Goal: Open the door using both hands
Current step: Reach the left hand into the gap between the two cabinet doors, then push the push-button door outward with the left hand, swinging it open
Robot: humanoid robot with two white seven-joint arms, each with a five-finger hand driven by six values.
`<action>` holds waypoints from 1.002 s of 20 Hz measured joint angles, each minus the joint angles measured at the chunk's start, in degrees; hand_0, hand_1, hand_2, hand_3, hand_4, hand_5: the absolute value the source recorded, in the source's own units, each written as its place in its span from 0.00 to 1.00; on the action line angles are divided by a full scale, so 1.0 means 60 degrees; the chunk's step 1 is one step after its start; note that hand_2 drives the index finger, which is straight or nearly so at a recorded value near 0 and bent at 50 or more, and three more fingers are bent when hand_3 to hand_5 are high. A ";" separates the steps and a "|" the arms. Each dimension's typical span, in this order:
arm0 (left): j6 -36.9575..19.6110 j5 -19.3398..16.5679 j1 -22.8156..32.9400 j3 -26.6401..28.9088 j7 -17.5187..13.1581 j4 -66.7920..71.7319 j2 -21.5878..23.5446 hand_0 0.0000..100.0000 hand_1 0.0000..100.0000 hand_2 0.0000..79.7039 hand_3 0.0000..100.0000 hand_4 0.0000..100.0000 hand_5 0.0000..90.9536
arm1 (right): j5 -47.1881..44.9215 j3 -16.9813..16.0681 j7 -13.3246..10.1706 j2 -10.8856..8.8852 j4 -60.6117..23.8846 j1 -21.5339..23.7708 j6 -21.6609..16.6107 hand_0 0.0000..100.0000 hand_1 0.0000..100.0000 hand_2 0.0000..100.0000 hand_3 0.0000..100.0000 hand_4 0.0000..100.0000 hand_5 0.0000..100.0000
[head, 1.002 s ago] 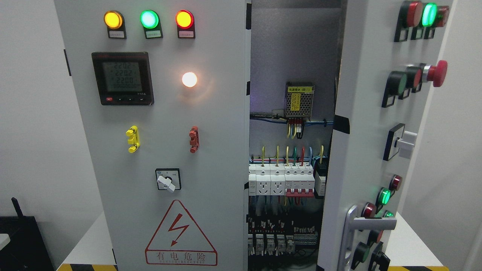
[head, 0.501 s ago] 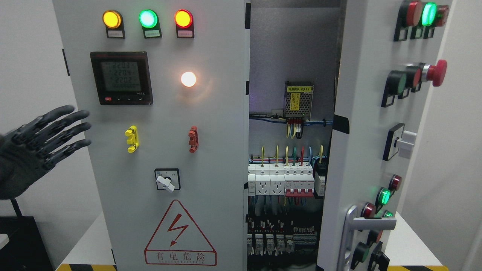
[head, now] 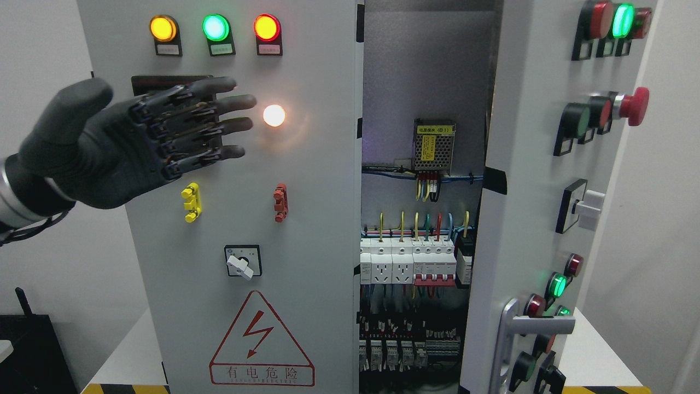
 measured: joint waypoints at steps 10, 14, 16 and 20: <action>0.0056 0.1181 -0.1160 -0.2717 -0.0338 0.0267 -0.2163 0.12 0.39 0.00 0.00 0.00 0.00 | -0.0002 0.0000 0.0000 -0.0006 -0.0001 0.0005 0.0000 0.12 0.39 0.00 0.00 0.00 0.00; 0.0045 0.1349 -0.1264 -0.3263 -0.0367 0.0360 -0.2916 0.12 0.39 0.00 0.00 0.00 0.00 | -0.0014 -0.0003 0.0011 -0.0010 -0.0009 -0.0004 0.0001 0.12 0.39 0.00 0.00 0.00 0.00; 0.0024 0.1398 -0.1290 -0.3440 -0.0391 0.0396 -0.3254 0.12 0.39 0.00 0.00 0.00 0.00 | -0.0014 -0.0005 0.0013 -0.0010 -0.0040 -0.0007 0.0004 0.12 0.39 0.00 0.00 0.00 0.00; -0.0013 0.1464 -0.1304 -0.3557 -0.0368 0.0455 -0.3846 0.12 0.39 0.00 0.00 0.00 0.00 | -0.0004 -0.0006 0.0016 -0.0019 -0.0140 -0.0009 0.0005 0.12 0.39 0.00 0.00 0.00 0.00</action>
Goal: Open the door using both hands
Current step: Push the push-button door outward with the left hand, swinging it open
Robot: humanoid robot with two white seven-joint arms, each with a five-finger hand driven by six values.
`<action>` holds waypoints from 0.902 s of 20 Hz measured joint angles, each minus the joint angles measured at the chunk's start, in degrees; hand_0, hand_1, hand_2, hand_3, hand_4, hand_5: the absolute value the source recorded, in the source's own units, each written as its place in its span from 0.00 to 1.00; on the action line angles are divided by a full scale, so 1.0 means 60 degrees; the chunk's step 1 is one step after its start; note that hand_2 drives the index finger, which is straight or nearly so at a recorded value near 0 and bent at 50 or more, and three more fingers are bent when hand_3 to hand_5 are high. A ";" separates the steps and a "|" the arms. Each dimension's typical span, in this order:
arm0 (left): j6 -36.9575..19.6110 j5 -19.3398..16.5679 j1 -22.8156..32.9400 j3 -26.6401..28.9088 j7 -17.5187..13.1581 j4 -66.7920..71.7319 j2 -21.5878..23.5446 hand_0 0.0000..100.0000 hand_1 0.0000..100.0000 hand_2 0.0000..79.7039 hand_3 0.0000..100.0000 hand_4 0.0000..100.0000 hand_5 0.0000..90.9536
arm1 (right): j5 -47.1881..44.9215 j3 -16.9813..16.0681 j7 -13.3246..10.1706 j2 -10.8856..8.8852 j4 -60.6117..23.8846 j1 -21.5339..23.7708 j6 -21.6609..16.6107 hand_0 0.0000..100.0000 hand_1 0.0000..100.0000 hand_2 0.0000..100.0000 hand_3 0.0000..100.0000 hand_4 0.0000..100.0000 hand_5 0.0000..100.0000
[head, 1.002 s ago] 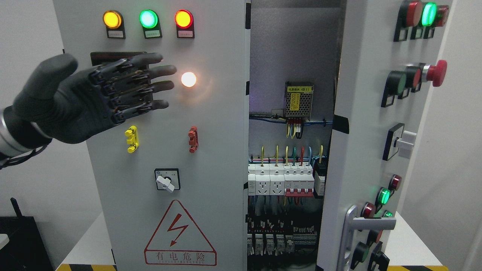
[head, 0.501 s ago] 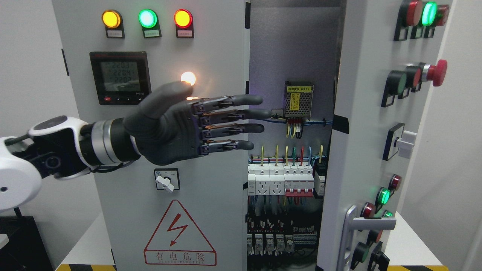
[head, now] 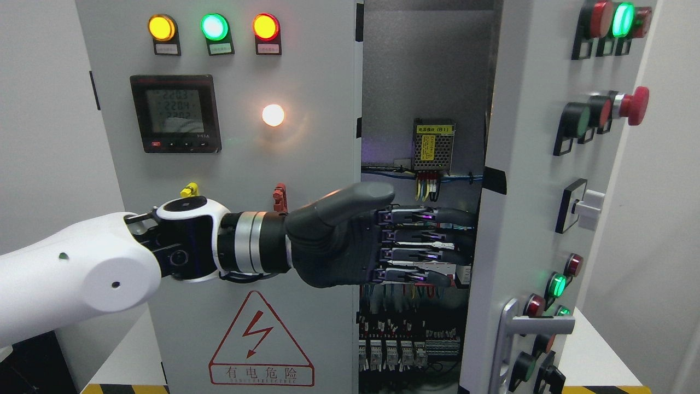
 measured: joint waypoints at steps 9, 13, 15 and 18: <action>-0.0035 0.0053 0.0019 0.0374 0.1019 0.0086 -0.1198 0.12 0.39 0.00 0.00 0.00 0.00 | 0.0017 -0.0002 0.0045 -0.0046 -0.0254 0.0059 0.0001 0.12 0.39 0.00 0.00 0.00 0.00; -0.0045 0.0027 0.0030 0.0586 0.1927 0.0099 -0.1749 0.12 0.39 0.00 0.00 0.00 0.00 | 0.0027 -0.0002 0.0008 -0.0057 -0.0311 0.0119 0.0002 0.12 0.39 0.00 0.00 0.00 0.00; -0.0044 0.0012 0.0032 0.0708 0.2408 0.0108 -0.2033 0.12 0.39 0.00 0.00 0.00 0.00 | 0.0036 -0.0002 0.0001 -0.0064 -0.0333 0.0129 0.0002 0.12 0.39 0.00 0.00 0.00 0.00; -0.0026 -0.0011 0.0084 0.0938 0.3026 0.0111 -0.2473 0.12 0.39 0.00 0.00 0.00 0.00 | 0.0037 -0.0002 -0.0006 -0.0068 -0.0359 0.0137 0.0002 0.12 0.39 0.00 0.00 0.00 0.00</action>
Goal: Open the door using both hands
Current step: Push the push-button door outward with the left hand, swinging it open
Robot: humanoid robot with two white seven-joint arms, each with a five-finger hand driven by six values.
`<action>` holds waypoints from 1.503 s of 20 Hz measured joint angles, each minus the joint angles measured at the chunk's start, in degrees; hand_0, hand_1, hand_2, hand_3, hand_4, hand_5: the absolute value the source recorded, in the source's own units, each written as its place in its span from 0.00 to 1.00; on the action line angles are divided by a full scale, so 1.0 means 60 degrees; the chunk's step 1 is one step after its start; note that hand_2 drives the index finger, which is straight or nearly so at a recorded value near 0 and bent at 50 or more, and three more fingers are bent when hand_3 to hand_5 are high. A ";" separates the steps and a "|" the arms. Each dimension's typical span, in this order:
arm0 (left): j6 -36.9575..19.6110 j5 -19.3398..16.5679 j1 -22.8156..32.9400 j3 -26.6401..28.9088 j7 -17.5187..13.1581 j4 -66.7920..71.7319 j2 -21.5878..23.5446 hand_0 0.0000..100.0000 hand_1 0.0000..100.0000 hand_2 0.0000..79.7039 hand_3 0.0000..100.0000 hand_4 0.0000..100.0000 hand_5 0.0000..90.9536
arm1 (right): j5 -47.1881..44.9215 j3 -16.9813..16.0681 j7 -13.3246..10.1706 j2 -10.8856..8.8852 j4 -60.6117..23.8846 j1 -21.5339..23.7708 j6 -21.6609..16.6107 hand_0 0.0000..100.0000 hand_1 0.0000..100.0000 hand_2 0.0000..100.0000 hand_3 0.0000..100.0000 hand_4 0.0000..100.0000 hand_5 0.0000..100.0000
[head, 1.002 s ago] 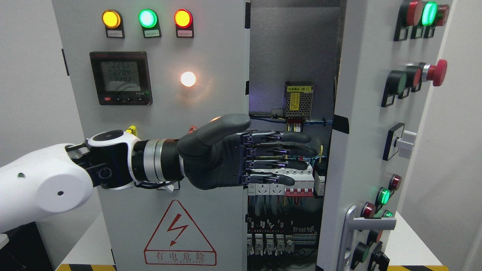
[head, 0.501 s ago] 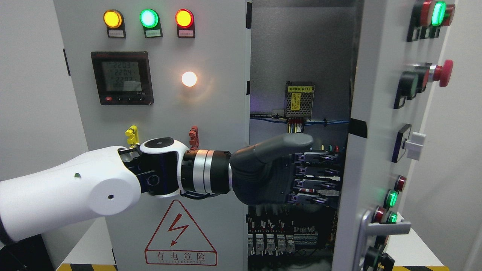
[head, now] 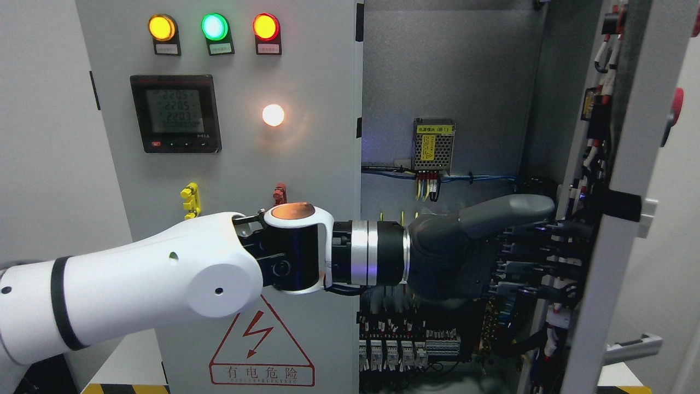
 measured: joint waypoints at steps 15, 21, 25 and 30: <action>-0.0042 -0.0841 0.0973 0.0920 0.0981 0.0228 -0.2163 0.12 0.39 0.00 0.00 0.00 0.00 | -0.0030 -0.0001 -0.0018 -0.0033 -0.0192 0.0011 -0.0088 0.12 0.39 0.00 0.00 0.00 0.00; -0.0072 -0.0921 0.1211 0.1148 0.1356 0.0478 -0.2795 0.12 0.39 0.00 0.00 0.00 0.00 | -0.0029 -0.0001 -0.0041 -0.0033 -0.0493 0.0141 -0.0131 0.12 0.39 0.00 0.00 0.00 0.00; -0.0082 -0.0945 0.1276 0.1238 0.1639 0.0583 -0.3076 0.12 0.39 0.00 0.00 0.00 0.00 | -0.0024 -0.0001 -0.0019 -0.0031 -0.0649 0.0183 -0.0134 0.12 0.39 0.00 0.00 0.00 0.00; -0.0086 -0.1124 0.1416 0.1379 0.1712 0.0695 -0.3288 0.12 0.39 0.00 0.00 0.00 0.00 | -0.0019 0.0000 -0.0014 -0.0034 -0.0823 0.0241 -0.0135 0.12 0.39 0.00 0.00 0.00 0.00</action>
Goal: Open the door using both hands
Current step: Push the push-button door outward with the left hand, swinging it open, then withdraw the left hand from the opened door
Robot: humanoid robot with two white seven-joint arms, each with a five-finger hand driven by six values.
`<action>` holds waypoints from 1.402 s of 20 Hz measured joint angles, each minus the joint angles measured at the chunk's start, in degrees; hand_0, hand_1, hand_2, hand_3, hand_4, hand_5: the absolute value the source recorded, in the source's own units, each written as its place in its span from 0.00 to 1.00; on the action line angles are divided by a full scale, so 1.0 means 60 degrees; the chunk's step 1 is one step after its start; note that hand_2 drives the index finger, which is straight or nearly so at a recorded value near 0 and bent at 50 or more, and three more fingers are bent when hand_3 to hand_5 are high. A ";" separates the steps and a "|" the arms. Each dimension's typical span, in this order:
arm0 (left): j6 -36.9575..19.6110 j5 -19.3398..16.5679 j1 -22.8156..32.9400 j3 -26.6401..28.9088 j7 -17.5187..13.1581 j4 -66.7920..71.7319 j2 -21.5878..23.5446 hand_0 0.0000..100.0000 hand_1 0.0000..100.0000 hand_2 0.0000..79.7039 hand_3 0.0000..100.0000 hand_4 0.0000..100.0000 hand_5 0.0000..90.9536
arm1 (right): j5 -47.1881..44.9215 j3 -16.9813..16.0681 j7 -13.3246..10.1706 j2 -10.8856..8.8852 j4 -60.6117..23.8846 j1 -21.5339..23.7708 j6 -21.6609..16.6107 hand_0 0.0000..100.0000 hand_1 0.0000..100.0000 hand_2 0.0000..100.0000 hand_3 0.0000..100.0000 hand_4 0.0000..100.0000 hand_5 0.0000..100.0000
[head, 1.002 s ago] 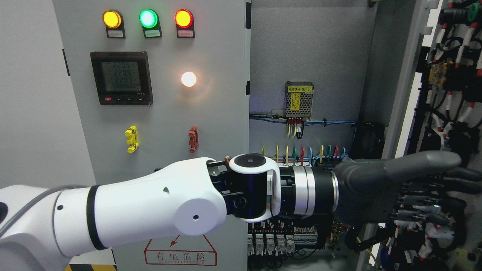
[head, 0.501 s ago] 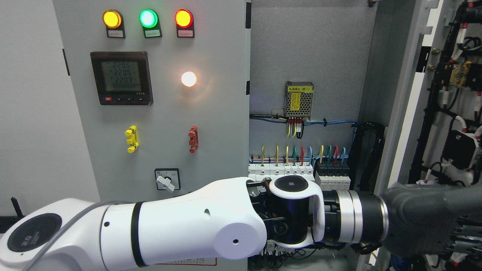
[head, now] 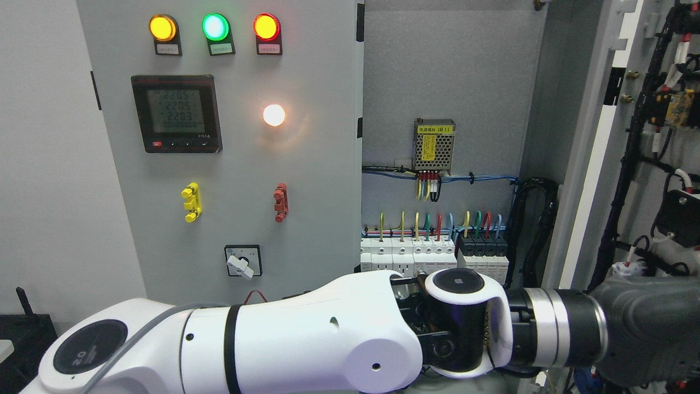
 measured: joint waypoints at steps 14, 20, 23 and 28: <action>0.0628 -0.2480 0.2876 0.1281 -0.0300 -0.0501 0.1818 0.12 0.39 0.00 0.00 0.00 0.00 | 0.0000 0.0009 0.0005 -0.0010 -0.0294 0.0145 -0.0001 0.12 0.39 0.00 0.00 0.00 0.00; 0.0669 -0.4700 0.6541 0.3003 -0.1424 -0.1375 0.3721 0.12 0.39 0.00 0.00 0.00 0.00 | -0.0020 0.0004 0.0006 -0.0016 -0.0387 0.0211 -0.0002 0.12 0.39 0.00 0.00 0.00 0.00; 0.0442 -0.5974 0.9084 0.4346 -0.2047 -0.1770 0.4562 0.12 0.39 0.00 0.00 0.00 0.00 | -0.0023 0.0003 0.0006 -0.0019 -0.0443 0.0239 -0.0001 0.12 0.39 0.00 0.00 0.00 0.00; -0.0885 -0.7911 1.3762 0.7028 -0.2385 -0.2285 0.5487 0.12 0.39 0.00 0.00 0.00 0.00 | -0.0023 0.0001 0.0007 -0.0023 -0.0549 0.0265 -0.0007 0.12 0.39 0.00 0.00 0.00 0.00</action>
